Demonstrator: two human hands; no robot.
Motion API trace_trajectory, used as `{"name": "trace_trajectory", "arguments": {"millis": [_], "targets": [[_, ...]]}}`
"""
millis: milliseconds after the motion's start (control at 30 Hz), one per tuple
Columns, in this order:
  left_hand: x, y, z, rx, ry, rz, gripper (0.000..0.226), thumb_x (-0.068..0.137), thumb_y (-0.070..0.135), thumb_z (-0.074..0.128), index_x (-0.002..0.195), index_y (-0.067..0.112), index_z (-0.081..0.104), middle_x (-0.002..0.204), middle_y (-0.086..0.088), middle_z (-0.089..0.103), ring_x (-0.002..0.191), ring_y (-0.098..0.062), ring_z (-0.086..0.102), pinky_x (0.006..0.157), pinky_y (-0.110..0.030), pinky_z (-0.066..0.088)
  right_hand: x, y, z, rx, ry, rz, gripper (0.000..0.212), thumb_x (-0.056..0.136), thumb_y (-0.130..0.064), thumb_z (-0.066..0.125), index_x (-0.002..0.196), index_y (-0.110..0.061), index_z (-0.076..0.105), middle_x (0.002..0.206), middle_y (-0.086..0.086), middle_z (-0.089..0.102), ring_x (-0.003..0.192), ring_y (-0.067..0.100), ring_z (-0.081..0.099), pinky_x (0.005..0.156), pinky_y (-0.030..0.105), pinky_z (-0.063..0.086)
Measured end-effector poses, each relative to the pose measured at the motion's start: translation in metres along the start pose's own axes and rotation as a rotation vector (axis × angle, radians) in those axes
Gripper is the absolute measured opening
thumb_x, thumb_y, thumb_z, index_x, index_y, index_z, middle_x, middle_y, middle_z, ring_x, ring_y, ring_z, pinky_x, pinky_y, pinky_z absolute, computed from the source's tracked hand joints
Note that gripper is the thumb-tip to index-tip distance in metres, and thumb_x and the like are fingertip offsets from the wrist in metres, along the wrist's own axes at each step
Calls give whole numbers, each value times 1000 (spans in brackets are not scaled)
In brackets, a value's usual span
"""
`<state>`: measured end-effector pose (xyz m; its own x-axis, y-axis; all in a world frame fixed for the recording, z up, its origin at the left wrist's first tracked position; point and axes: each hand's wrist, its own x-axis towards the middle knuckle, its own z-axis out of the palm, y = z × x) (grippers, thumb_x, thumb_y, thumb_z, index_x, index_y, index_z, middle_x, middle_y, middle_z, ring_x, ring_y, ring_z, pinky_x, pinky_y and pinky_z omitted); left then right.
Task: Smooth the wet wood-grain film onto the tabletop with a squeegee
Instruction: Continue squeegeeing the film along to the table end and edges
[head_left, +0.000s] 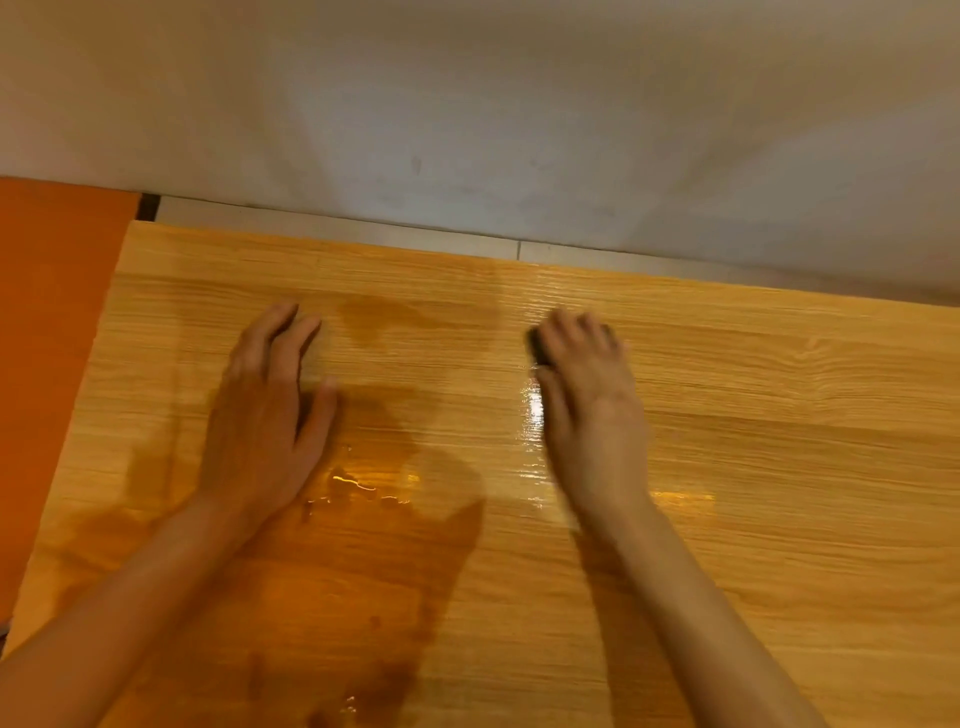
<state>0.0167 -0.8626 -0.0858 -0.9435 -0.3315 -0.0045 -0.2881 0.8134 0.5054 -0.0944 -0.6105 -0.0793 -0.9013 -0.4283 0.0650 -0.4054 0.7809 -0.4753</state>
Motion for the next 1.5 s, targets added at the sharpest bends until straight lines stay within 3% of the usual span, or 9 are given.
{"name": "trace_trajectory", "arguments": {"millis": [167, 400, 500, 700, 867, 967, 1200, 1333, 1500], "targets": [[15, -12, 2, 65, -9, 25, 61, 98, 38, 40, 147, 2, 41, 157, -20, 34, 145, -39, 34, 114, -59, 35, 3, 14, -10, 17, 176, 362, 40, 102, -17, 44, 141, -12, 47, 153, 4, 38, 147, 22, 22, 123, 42, 14], [14, -18, 4, 91, 7, 77, 59, 99, 37, 40, 146, 2, 40, 157, -18, 32, 144, -39, 35, 112, -57, 37, 40, -82, 59, -91, -41, 7, 43, 106, -29, 35, 147, -18, 38, 157, 2, 30, 149, 22, 17, 122, 34, -5], [14, -17, 4, 82, 16, 61, 57, 99, 37, 40, 146, 5, 42, 157, -14, 33, 145, -35, 35, 113, -54, 37, 38, -44, 29, -70, -57, -108, 41, 102, -17, 49, 142, -13, 46, 152, 6, 40, 145, 25, 28, 122, 40, 14], [15, -17, 3, 62, -5, 21, 58, 97, 39, 41, 146, 8, 43, 158, -11, 32, 146, -33, 33, 113, -55, 37, 33, 12, -4, -44, 163, 386, 42, 104, -18, 39, 145, -10, 41, 156, 6, 32, 148, 25, 19, 123, 43, 12], [14, -12, 2, 50, 7, 14, 58, 97, 40, 41, 146, 8, 43, 158, -11, 33, 146, -32, 34, 114, -51, 34, 66, -76, 58, -86, -33, 78, 45, 106, -23, 33, 150, -16, 29, 160, 4, 20, 150, 22, 8, 124, 41, 3], [14, -12, 1, 47, 2, 24, 58, 97, 38, 42, 145, 6, 44, 158, -13, 33, 146, -33, 35, 115, -52, 34, 71, -57, 46, -55, -144, -128, 44, 105, -24, 37, 148, -16, 34, 158, 4, 26, 149, 21, 14, 124, 39, 7], [14, -15, 3, 30, 14, -17, 60, 97, 41, 41, 149, 11, 42, 160, -8, 31, 148, -31, 32, 112, -59, 38, 57, 15, 0, -64, 68, 254, 45, 106, -19, 32, 149, -6, 32, 158, 11, 25, 150, 25, 12, 124, 41, 7], [15, -16, 3, 27, 12, -29, 60, 97, 42, 42, 149, 11, 43, 161, -8, 32, 148, -31, 33, 111, -59, 40, 88, -42, 38, -52, 23, 79, 43, 105, -20, 33, 146, -5, 38, 154, 15, 33, 145, 30, 25, 121, 43, 17], [15, -13, 2, 36, 31, -10, 59, 96, 39, 44, 146, 7, 46, 158, -13, 36, 146, -32, 36, 113, -48, 36, 115, -57, 45, -110, -89, -182, 35, 104, -30, 36, 130, -11, 50, 124, 11, 52, 97, 27, 55, 81, 35, 42]]}}
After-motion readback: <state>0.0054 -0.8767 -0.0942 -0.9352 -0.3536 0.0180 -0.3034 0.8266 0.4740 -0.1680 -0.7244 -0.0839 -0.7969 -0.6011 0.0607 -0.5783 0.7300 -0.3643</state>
